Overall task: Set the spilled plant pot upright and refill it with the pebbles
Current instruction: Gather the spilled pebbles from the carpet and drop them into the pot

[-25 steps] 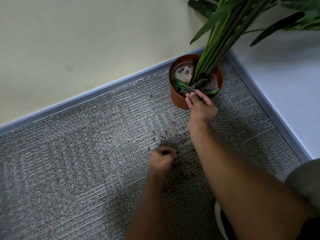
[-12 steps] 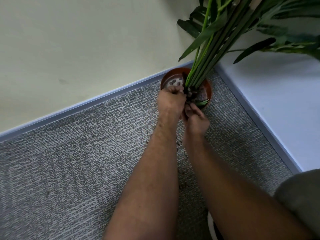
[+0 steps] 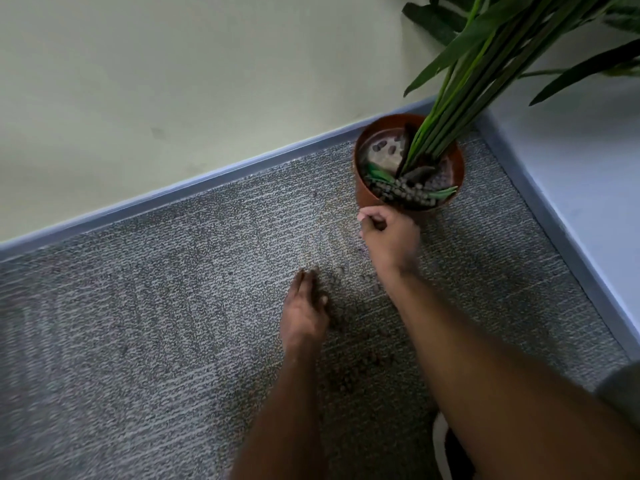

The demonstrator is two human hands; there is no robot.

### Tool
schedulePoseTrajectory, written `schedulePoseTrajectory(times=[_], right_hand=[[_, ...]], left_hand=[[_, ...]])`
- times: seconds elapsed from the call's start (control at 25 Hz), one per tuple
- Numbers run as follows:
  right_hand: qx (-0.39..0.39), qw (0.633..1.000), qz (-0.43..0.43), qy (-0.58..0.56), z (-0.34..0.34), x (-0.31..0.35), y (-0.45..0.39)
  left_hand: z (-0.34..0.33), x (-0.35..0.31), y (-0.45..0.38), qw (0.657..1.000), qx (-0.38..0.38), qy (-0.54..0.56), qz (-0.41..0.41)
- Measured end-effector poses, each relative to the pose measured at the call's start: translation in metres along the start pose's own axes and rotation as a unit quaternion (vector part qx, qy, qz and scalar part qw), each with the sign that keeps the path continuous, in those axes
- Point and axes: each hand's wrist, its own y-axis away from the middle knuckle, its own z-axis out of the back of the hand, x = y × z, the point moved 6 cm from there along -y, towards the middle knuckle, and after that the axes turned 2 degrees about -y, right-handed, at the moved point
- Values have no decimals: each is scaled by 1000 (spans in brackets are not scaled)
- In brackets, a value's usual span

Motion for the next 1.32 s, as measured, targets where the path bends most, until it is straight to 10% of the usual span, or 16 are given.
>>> schedulePoseTrajectory(times=[0.28,0.8,1.08,1.32], right_hand=[[208,921,-46,326,-22,-43,-22],[255,889,130,357,-63,-45,-22],[194,939,-92,270,-57,-57,-24],[221,953,21,206,-99,17,-61]], left_hand=[[-20,33,4,979,146,-123,-67],[-29,48,1,972,176,-144,-60],[-28,49,1,970,175,-163,-47],[-29,48,1,969,189,-154,-42]])
